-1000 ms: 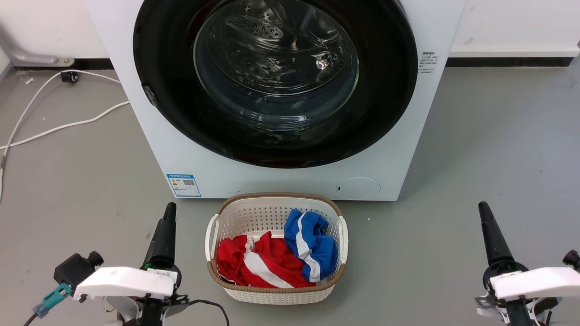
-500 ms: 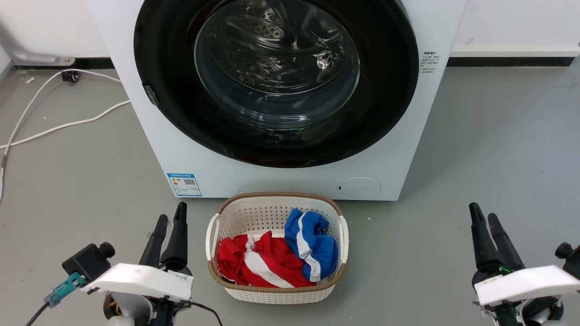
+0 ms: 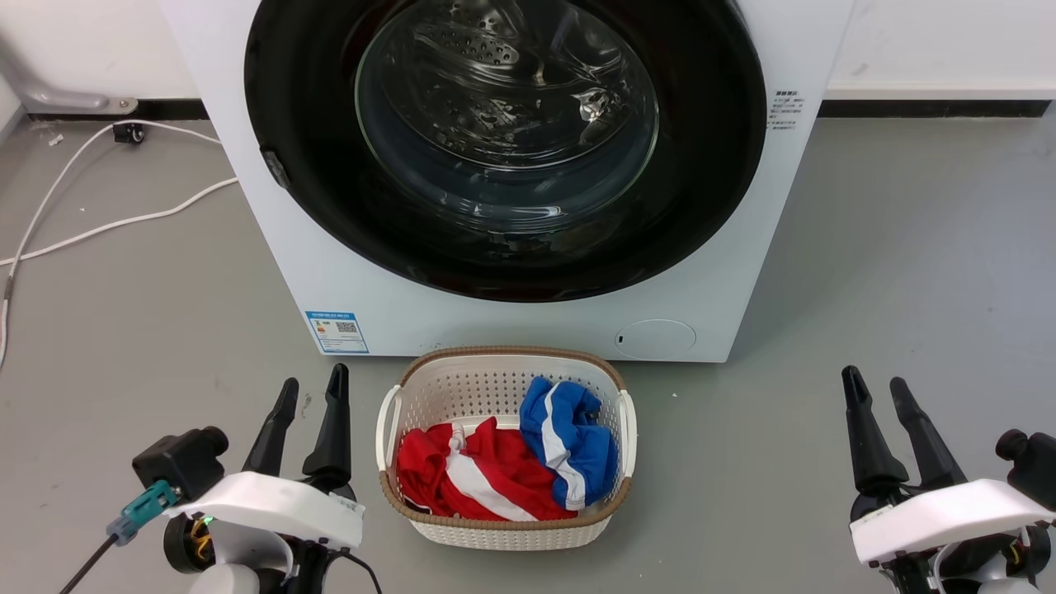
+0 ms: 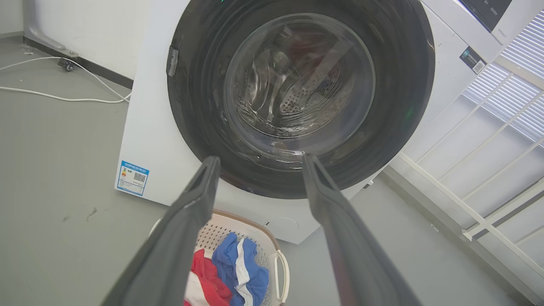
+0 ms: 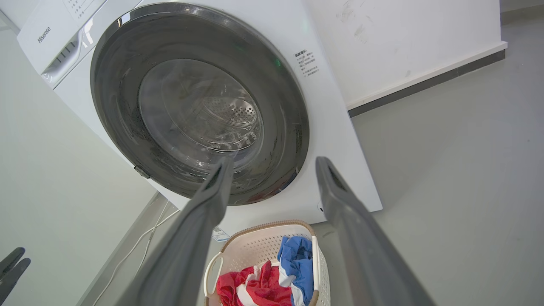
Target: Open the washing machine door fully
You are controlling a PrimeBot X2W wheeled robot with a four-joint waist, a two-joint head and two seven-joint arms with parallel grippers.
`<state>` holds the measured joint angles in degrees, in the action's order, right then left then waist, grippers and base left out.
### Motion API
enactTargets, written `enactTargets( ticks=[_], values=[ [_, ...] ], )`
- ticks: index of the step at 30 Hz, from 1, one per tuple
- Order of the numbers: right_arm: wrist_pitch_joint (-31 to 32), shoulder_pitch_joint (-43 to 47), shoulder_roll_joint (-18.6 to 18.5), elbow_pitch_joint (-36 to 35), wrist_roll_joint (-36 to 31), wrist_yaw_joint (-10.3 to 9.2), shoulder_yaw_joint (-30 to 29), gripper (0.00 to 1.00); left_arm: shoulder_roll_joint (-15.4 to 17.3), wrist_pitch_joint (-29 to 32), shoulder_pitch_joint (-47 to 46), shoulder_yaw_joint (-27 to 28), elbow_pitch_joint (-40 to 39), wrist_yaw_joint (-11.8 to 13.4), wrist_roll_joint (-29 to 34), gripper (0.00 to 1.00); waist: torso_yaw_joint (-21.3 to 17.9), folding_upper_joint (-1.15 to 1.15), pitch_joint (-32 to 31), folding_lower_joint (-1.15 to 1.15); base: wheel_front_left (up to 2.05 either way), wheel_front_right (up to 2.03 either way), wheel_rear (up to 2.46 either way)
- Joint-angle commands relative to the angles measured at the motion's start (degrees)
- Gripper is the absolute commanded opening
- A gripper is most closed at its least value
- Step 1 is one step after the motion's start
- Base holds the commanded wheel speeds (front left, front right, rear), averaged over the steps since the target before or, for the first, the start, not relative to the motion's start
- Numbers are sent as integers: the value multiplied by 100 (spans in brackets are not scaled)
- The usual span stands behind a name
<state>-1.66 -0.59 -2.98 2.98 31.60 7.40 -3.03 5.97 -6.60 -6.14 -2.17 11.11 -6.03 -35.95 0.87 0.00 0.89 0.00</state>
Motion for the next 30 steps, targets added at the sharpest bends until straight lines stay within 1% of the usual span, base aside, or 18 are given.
enactTargets(
  ticks=[1,17,30],
  values=[
    [7,-3,6,-119,-147,8,15,100,53,-52,-131,-35,-45,16,169,100,4,0,9,0,0,0,0],
    [19,102,9,-377,-1161,10,42,100,176,-299,-164,-181,62,148,1139,100,9,0,42,0,0,0,0],
    [50,171,11,-496,-1841,11,17,100,196,-476,-160,-206,136,160,1761,100,19,0,69,0,0,0,0]
  ],
)
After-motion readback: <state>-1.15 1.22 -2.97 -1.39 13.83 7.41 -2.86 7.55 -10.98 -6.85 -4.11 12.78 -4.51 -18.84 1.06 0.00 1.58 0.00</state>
